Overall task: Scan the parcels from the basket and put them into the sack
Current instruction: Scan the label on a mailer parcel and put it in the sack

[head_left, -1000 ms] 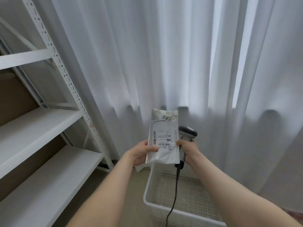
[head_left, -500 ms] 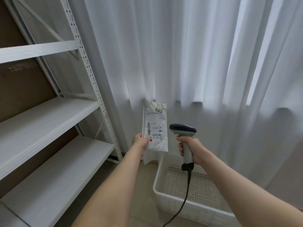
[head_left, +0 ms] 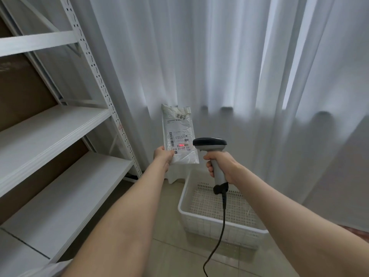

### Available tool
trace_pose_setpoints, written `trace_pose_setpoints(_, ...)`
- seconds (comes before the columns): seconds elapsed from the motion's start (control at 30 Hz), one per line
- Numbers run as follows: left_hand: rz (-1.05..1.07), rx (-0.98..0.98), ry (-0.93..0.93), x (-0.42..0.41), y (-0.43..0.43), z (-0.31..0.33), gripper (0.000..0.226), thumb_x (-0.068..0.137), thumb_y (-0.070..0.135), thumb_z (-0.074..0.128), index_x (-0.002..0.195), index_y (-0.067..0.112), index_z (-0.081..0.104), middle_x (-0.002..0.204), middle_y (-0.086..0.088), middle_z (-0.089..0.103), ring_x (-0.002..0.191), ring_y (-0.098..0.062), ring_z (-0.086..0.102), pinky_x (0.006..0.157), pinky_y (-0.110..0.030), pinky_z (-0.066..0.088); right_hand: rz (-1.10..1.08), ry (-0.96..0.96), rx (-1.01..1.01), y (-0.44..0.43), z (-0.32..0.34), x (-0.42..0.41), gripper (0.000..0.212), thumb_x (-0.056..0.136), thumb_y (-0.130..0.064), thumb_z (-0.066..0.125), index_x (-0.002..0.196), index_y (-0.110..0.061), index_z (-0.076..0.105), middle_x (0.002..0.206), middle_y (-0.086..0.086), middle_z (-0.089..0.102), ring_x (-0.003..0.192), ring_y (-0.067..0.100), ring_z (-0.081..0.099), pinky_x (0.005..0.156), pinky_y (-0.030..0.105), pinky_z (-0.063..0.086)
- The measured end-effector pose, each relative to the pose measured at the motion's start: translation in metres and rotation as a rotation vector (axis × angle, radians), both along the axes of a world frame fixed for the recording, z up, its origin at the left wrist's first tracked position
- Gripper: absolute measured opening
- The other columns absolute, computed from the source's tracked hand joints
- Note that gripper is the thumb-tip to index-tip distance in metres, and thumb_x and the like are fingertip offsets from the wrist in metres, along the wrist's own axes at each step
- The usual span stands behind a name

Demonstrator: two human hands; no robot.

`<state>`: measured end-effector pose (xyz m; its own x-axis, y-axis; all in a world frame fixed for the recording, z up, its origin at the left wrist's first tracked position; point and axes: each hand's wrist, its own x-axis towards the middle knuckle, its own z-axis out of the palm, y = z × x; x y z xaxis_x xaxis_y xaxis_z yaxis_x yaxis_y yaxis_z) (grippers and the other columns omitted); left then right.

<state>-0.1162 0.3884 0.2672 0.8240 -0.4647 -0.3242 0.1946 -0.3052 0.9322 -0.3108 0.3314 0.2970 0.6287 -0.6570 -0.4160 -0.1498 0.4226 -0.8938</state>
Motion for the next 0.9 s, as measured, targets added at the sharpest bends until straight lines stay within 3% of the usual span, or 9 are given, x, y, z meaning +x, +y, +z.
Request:
trace_pose_setpoints(0.17, 0.006, -0.009, -0.017, -0.012, 0.003, 0.002, 0.032, 0.09, -0.005, 0.055, 0.121, 0.002, 0.057, 0.118, -0.016, 0.063, 0.099, -0.029, 0.063, 0.092, -0.043, 0.052, 0.032, -0.015, -0.004, 0.005, 0.005, -0.014, 0.002, 0.087, -0.004, 0.057, 0.085, -0.004, 0.058, 0.054, 0.005, 0.051, 0.04, 0.014, 0.045, 0.041, 0.021, 0.04)
trace_pose_setpoints(0.27, 0.004, -0.026, -0.01, -0.02, 0.002, 0.001, 0.033, 0.09, -0.006, 0.054, 0.122, 0.004, 0.057, 0.117, -0.015, 0.063, 0.089, -0.024, 0.06, 0.084, -0.038, 0.054, 0.045, -0.023, -0.018, 0.007, 0.007, -0.021, 0.002, 0.087, -0.004, 0.057, 0.085, -0.005, 0.057, 0.055, 0.005, 0.051, 0.041, 0.013, 0.045, 0.042, 0.021, 0.04)
trace_pose_setpoints(0.6, 0.015, -0.05, 0.019, -0.034, 0.005, 0.002, 0.033, 0.092, -0.005, 0.054, 0.123, 0.004, 0.056, 0.111, -0.015, 0.063, 0.087, -0.024, 0.059, 0.076, -0.035, 0.052, 0.074, -0.005, -0.036, 0.007, 0.012, -0.034, 0.003, 0.086, -0.004, 0.056, 0.083, -0.005, 0.055, 0.054, 0.005, 0.05, 0.042, 0.014, 0.044, 0.043, 0.021, 0.04)
trace_pose_setpoints(0.9, 0.055, -0.024, 0.02, -0.037, 0.011, 0.0, 0.032, 0.092, -0.003, 0.054, 0.123, 0.006, 0.057, 0.119, -0.013, 0.063, 0.088, -0.024, 0.06, 0.073, -0.035, 0.052, 0.122, 0.008, -0.027, 0.01, 0.011, -0.036, 0.005, 0.084, -0.005, 0.056, 0.089, -0.006, 0.056, 0.052, 0.003, 0.052, 0.041, 0.013, 0.046, 0.042, 0.021, 0.042)
